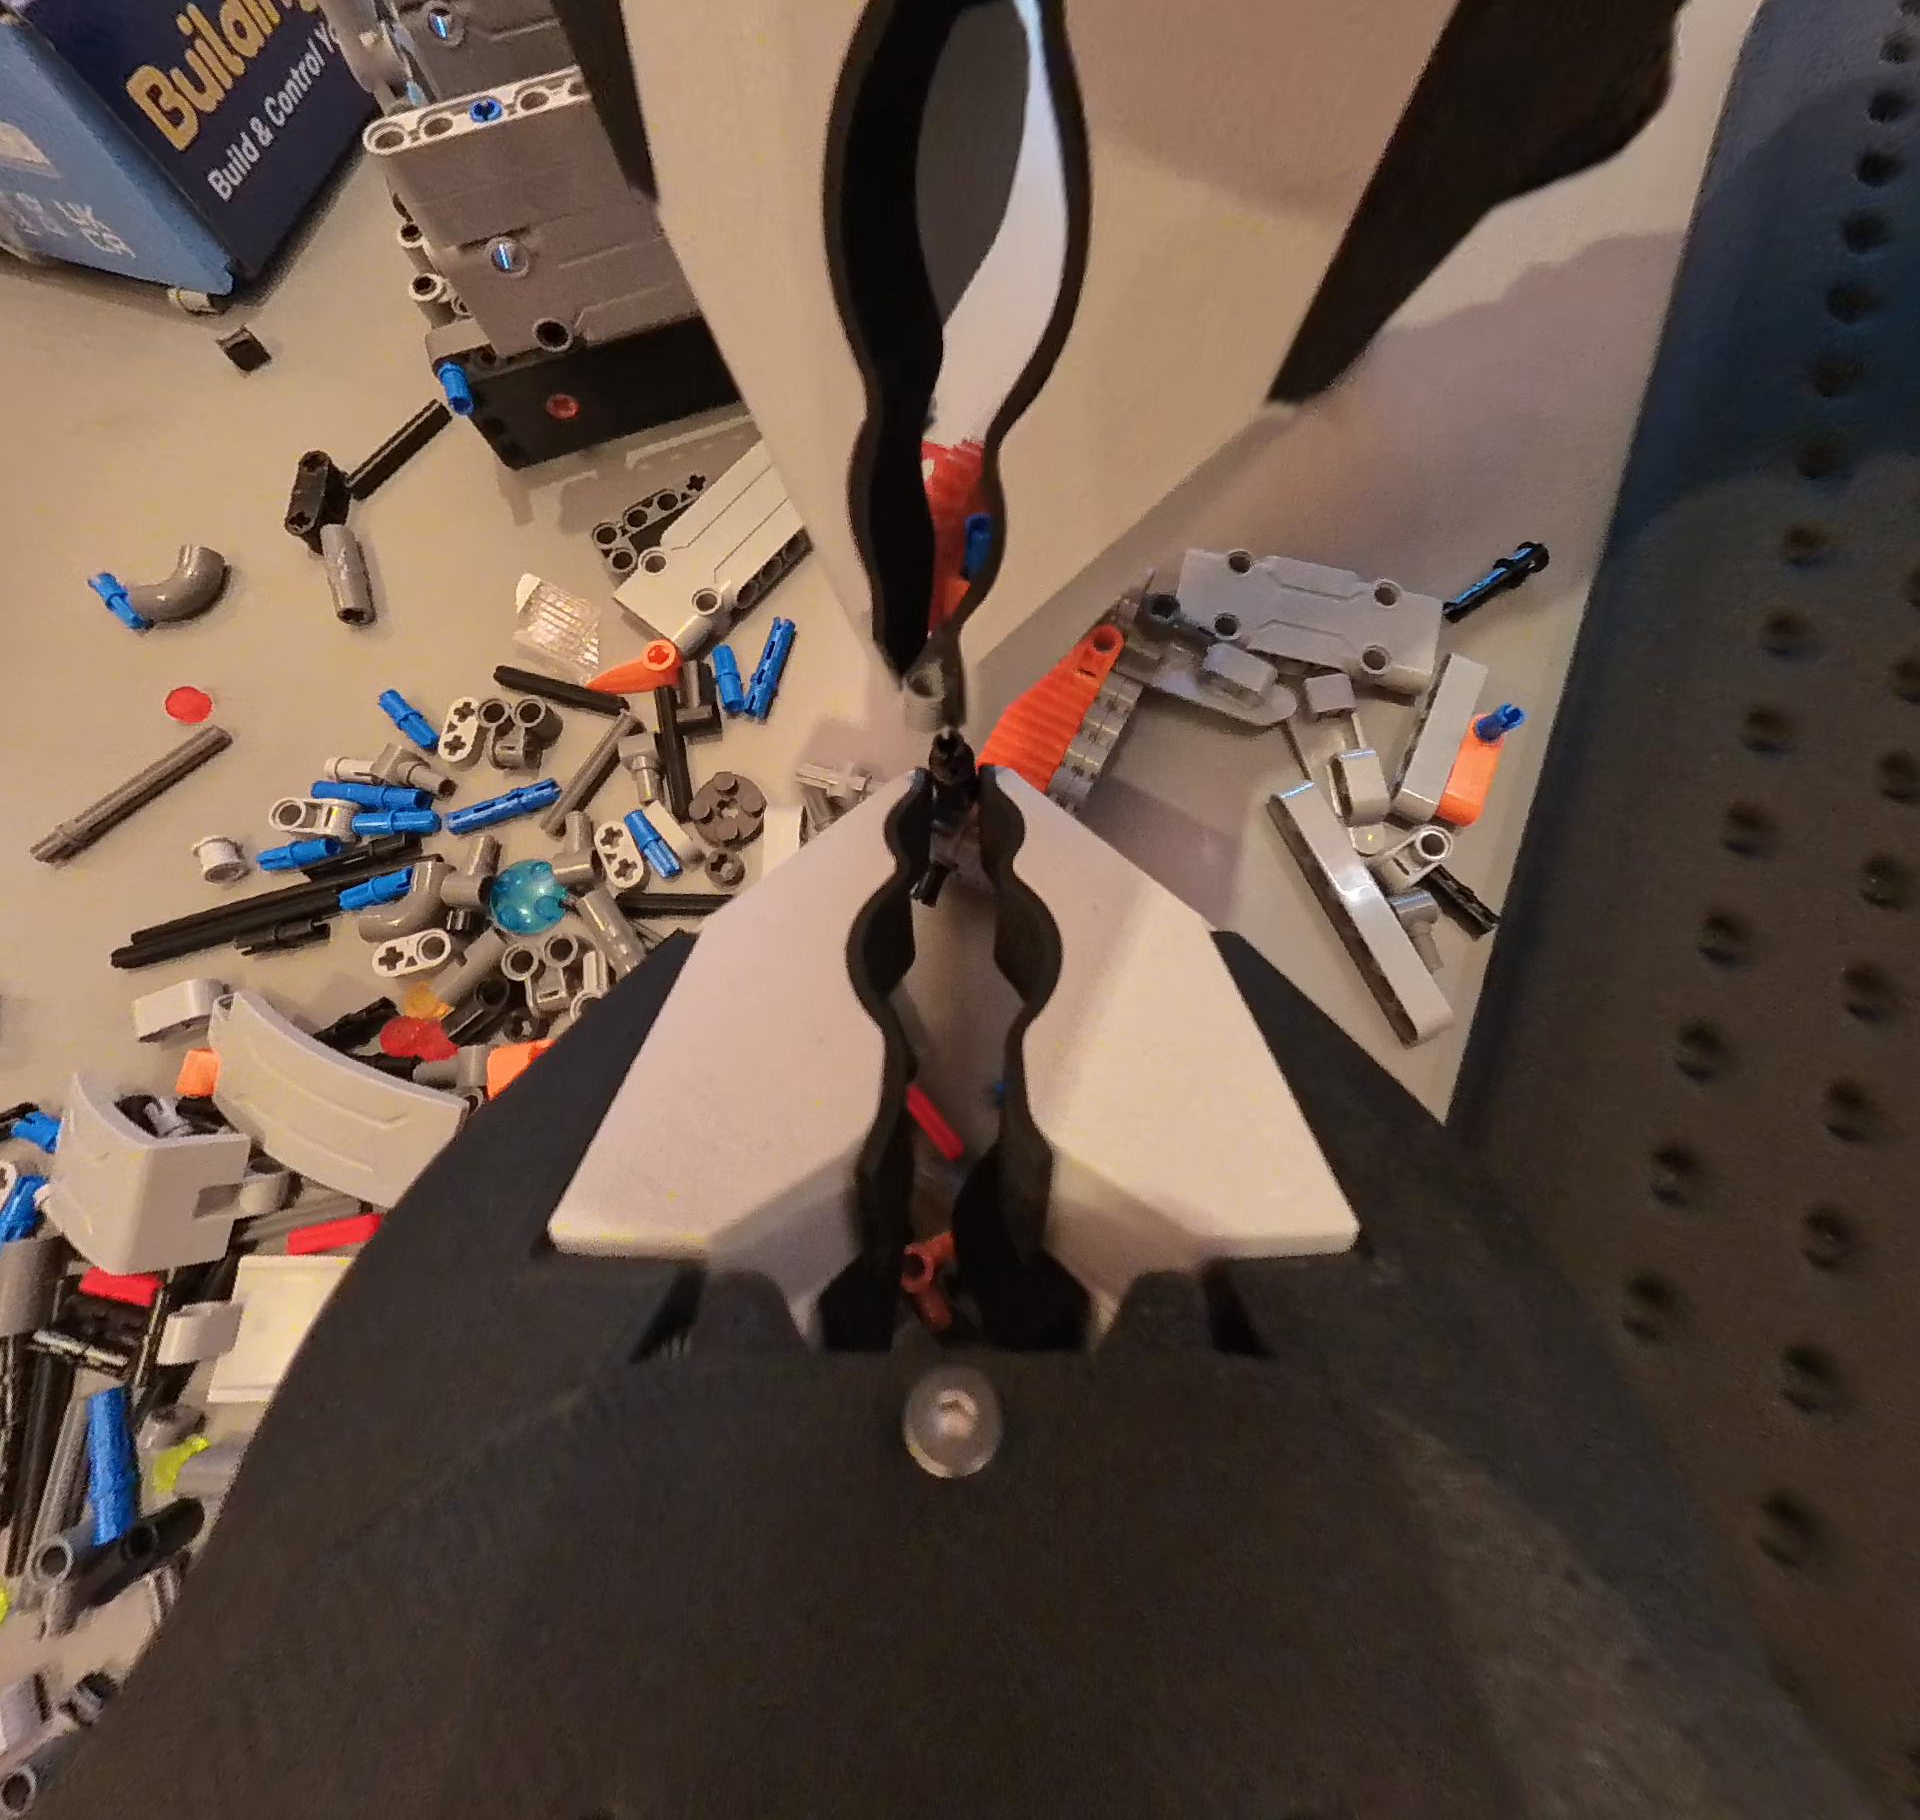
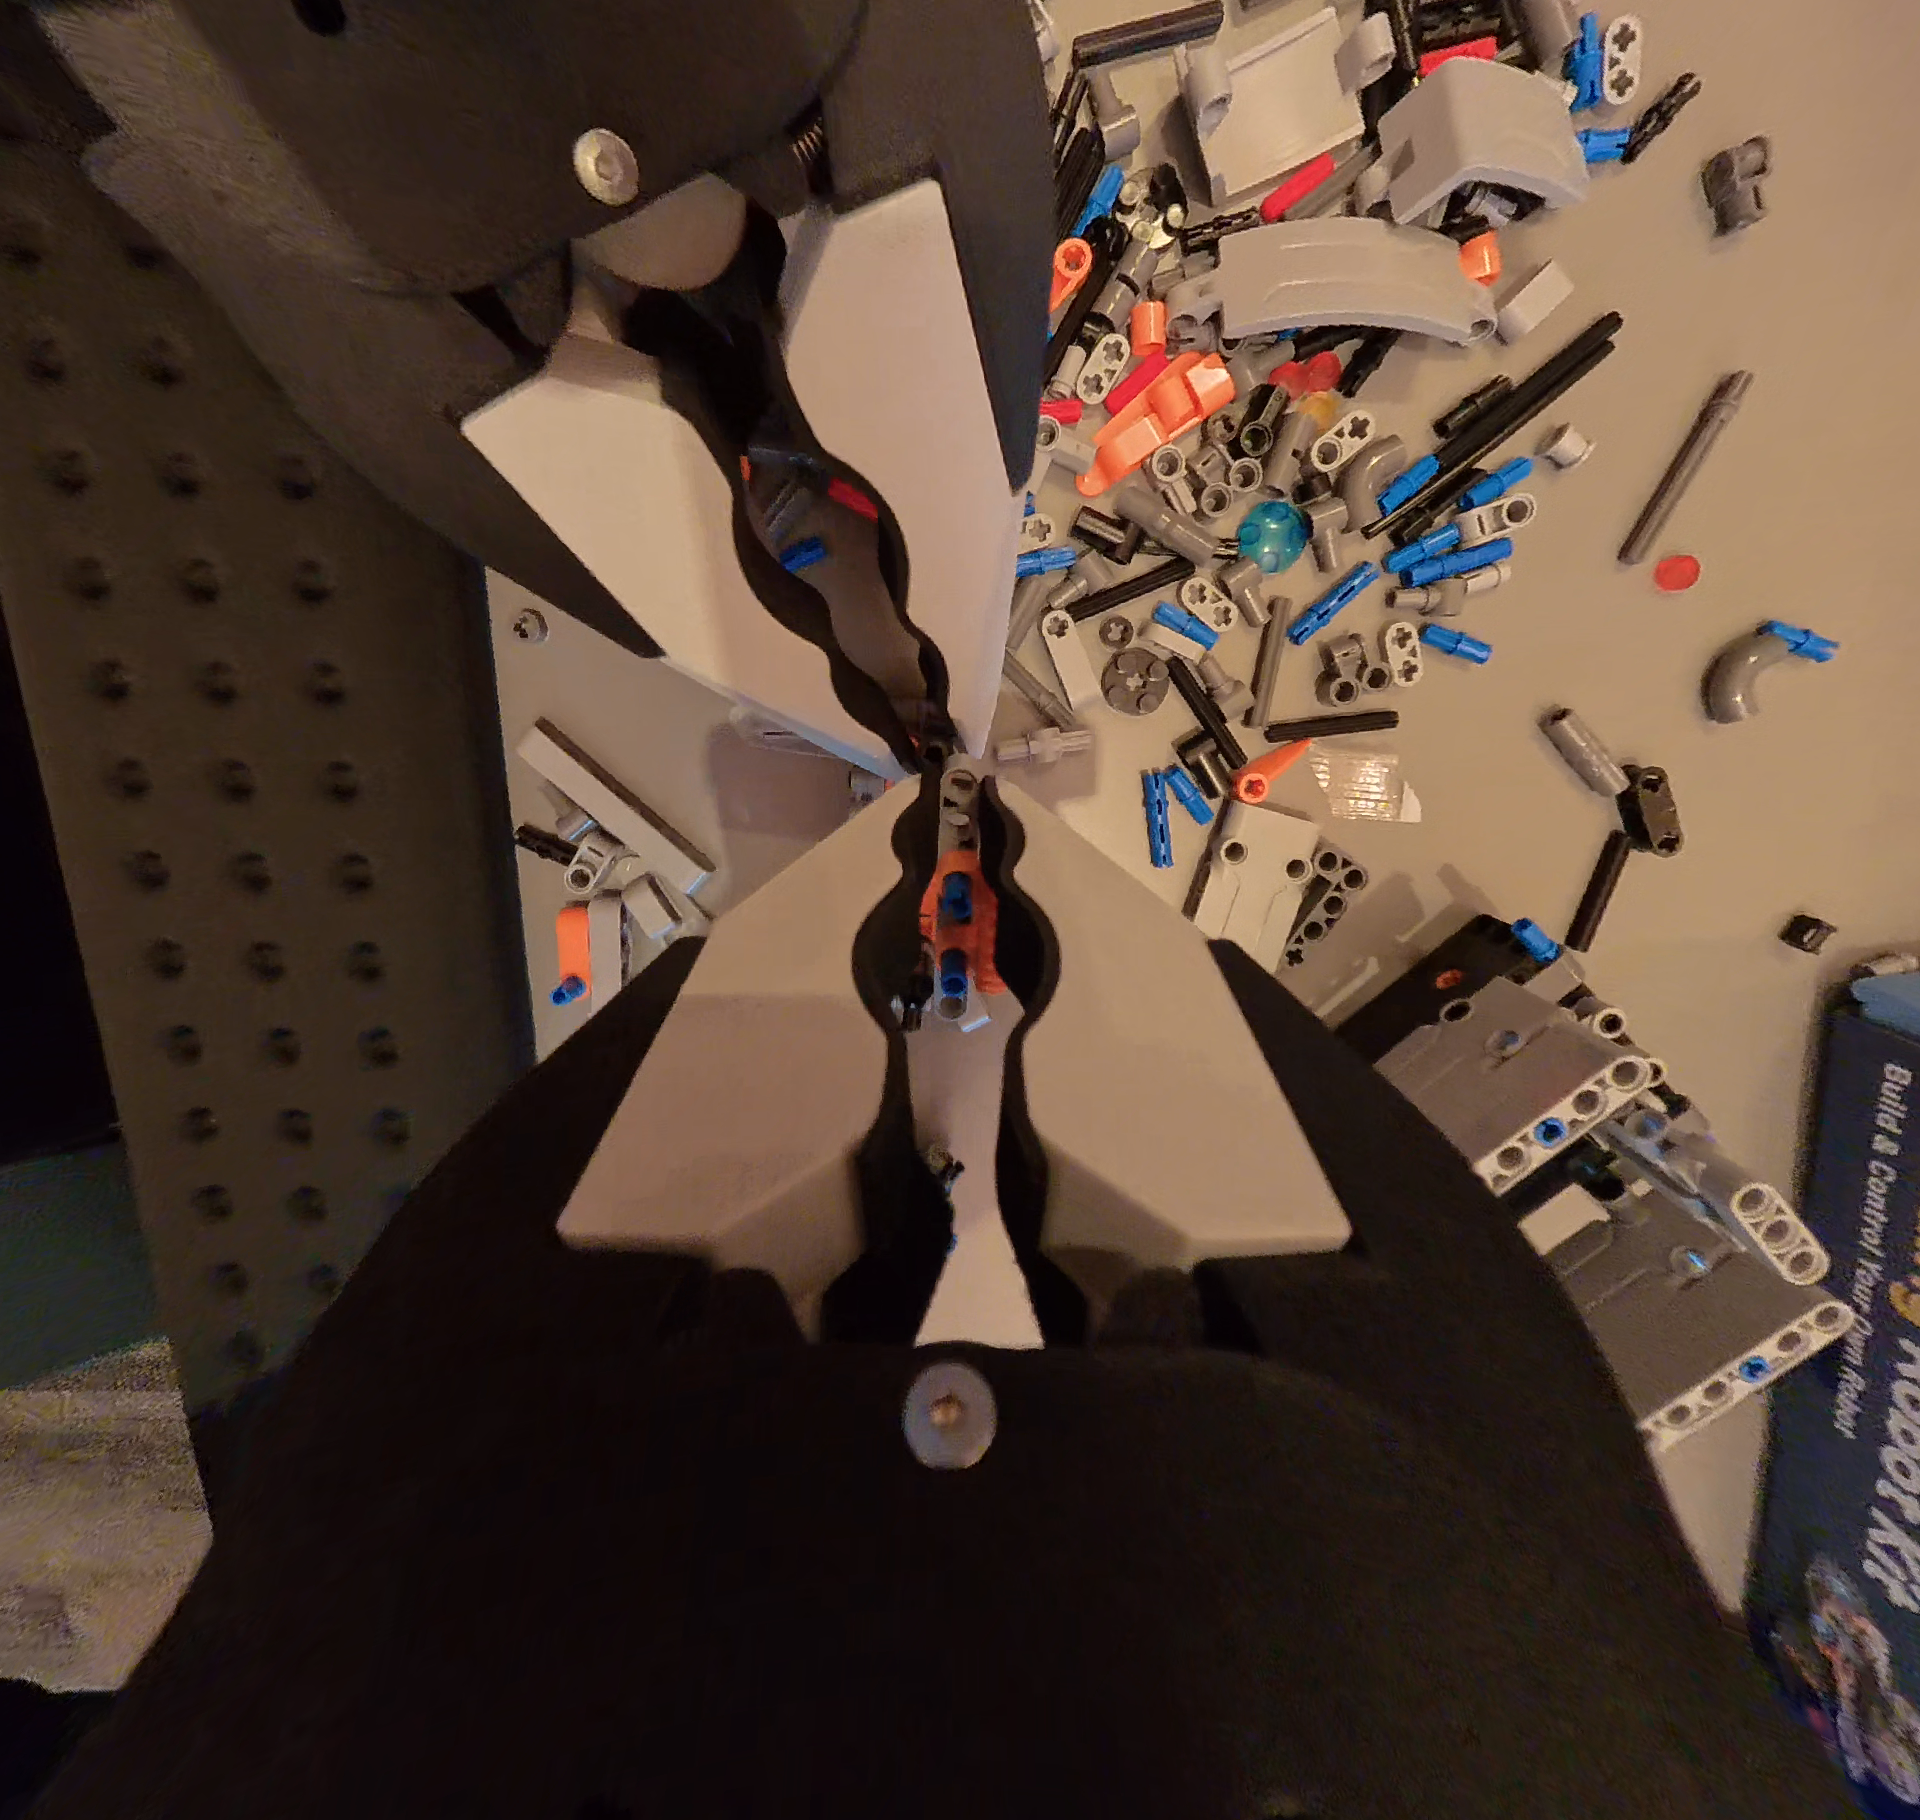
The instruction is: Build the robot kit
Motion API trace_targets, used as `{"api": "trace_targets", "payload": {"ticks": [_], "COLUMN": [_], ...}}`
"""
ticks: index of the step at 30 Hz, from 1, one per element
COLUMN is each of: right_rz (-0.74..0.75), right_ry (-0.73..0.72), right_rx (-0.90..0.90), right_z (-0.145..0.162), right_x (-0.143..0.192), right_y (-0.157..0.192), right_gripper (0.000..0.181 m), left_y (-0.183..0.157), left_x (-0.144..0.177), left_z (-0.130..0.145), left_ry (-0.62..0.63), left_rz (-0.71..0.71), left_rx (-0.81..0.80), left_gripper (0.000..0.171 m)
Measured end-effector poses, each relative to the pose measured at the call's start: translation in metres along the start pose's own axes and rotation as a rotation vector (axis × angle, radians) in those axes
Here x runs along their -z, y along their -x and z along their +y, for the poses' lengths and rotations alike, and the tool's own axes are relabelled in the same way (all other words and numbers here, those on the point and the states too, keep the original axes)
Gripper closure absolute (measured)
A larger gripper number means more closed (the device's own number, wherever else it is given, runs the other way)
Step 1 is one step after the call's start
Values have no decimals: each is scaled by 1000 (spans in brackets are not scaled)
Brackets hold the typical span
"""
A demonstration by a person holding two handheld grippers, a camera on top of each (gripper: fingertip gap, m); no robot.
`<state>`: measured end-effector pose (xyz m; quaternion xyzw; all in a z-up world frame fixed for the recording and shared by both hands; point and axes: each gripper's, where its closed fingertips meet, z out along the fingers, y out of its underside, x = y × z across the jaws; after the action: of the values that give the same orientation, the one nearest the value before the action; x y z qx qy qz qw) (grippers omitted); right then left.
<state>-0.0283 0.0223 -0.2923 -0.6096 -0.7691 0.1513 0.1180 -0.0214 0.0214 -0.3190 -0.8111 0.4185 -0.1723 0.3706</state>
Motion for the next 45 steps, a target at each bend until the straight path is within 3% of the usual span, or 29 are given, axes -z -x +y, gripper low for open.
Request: {"api": "trace_targets", "payload": {"ticks": [19,28,37,45], "right_rz": [-37,-68,-14,80], "right_ry": [170,65,-41,-160], "right_rx": [83,19,-8,-22], "right_z": [3,8,8,5], "right_x": [-2,1,18,30], "right_y": [3,6,2,0], "right_gripper": [177,177,176,176], "left_y": [-1,-11,-1,6], "left_x": [-4,-12,2,21], "left_z": [-4,6,-10,-25], "left_ry": [-31,25,-44,1], "left_rz": [42,125,49,-90], "left_rx": [4,68,5,-176], "left_gripper": [165,149,156,157]}}
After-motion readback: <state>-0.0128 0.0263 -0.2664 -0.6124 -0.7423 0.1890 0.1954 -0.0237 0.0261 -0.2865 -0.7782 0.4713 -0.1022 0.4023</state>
